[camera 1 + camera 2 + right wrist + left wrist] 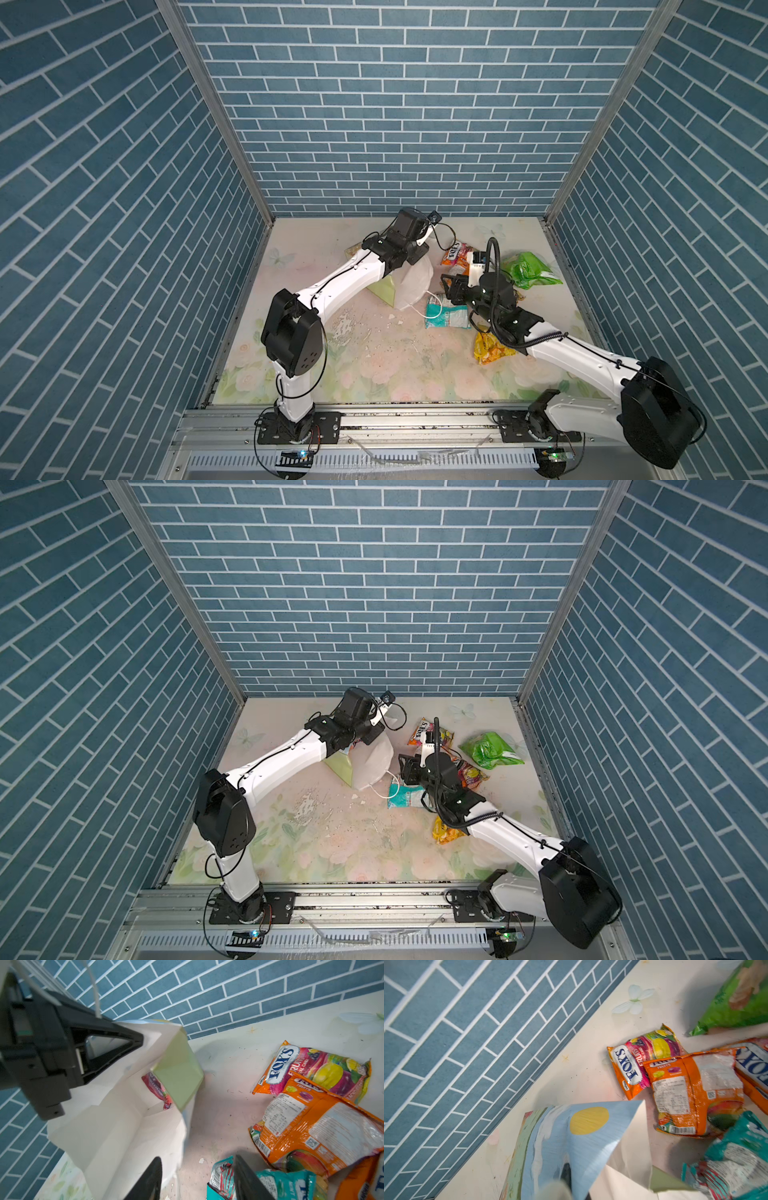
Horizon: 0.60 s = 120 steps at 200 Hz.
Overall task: Take the snacks out of the paper bag
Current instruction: 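Move the right gripper over the bag while the left gripper returns the bag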
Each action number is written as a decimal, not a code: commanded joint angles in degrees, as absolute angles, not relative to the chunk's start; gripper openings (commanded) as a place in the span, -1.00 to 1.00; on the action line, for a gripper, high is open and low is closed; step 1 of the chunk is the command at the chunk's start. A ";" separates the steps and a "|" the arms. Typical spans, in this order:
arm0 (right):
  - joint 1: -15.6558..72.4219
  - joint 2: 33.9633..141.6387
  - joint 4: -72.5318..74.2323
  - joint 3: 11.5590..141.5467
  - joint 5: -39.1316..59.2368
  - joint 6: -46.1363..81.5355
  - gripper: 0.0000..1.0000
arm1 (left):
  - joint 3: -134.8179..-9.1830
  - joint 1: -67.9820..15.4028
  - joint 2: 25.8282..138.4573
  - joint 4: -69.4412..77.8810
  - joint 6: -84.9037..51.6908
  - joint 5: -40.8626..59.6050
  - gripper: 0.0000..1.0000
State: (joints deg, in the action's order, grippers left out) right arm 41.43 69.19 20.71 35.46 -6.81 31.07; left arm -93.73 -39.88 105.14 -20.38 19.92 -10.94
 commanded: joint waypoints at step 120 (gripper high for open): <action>47.73 87.07 48.01 36.43 -2.85 26.21 0.10 | -85.78 -42.01 98.20 -11.67 20.74 -7.28 -1.00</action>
